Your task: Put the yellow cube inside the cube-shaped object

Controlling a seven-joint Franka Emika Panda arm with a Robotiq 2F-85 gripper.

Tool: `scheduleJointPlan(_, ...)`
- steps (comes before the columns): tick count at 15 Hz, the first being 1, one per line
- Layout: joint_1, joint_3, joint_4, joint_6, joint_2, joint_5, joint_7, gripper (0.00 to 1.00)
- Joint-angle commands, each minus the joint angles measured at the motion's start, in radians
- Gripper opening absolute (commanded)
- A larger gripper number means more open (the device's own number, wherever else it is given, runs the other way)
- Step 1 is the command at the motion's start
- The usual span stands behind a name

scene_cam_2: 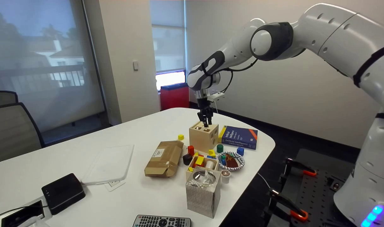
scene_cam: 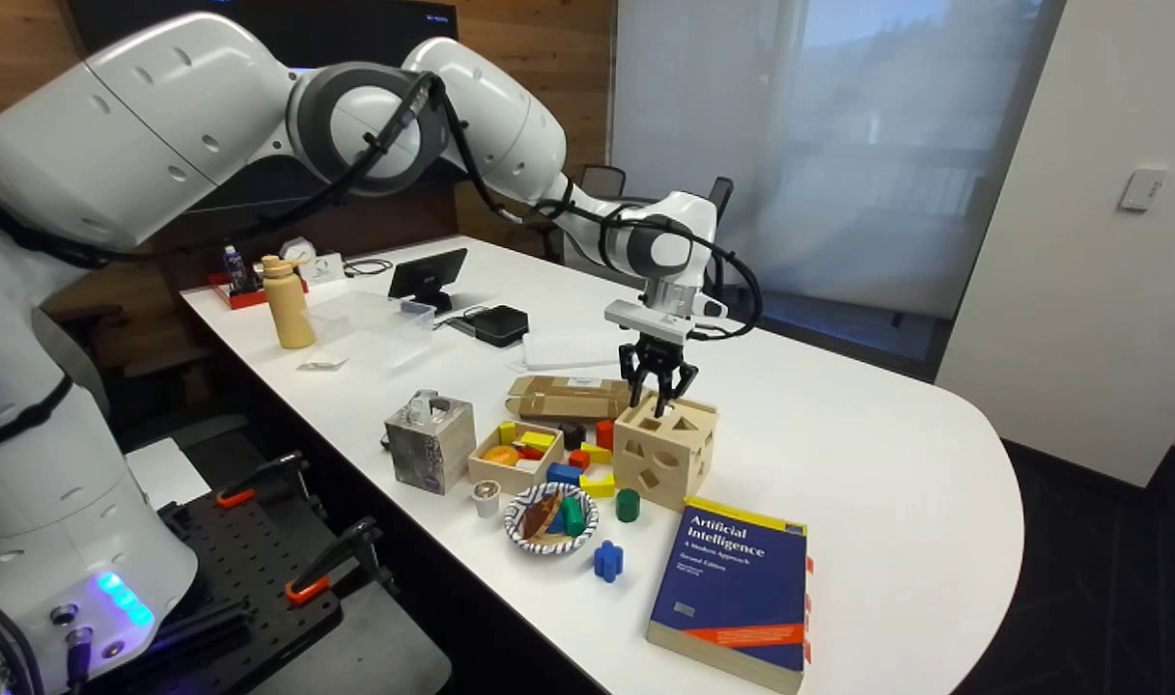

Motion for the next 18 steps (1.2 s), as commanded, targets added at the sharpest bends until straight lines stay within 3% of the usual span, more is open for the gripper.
scheduleJointPlan(1, -0.011, 0.007, 0.042, -0.045, 0.009, 0.0, -0.02, 0.82)
scheduleJointPlan(4, -0.011, 0.005, 0.041, -0.046, 0.001, -0.001, -0.016, 1.0)
scheduleJointPlan(18, -0.054, 0.002, 0.008, -0.072, -0.079, 0.057, 0.03, 1.0)
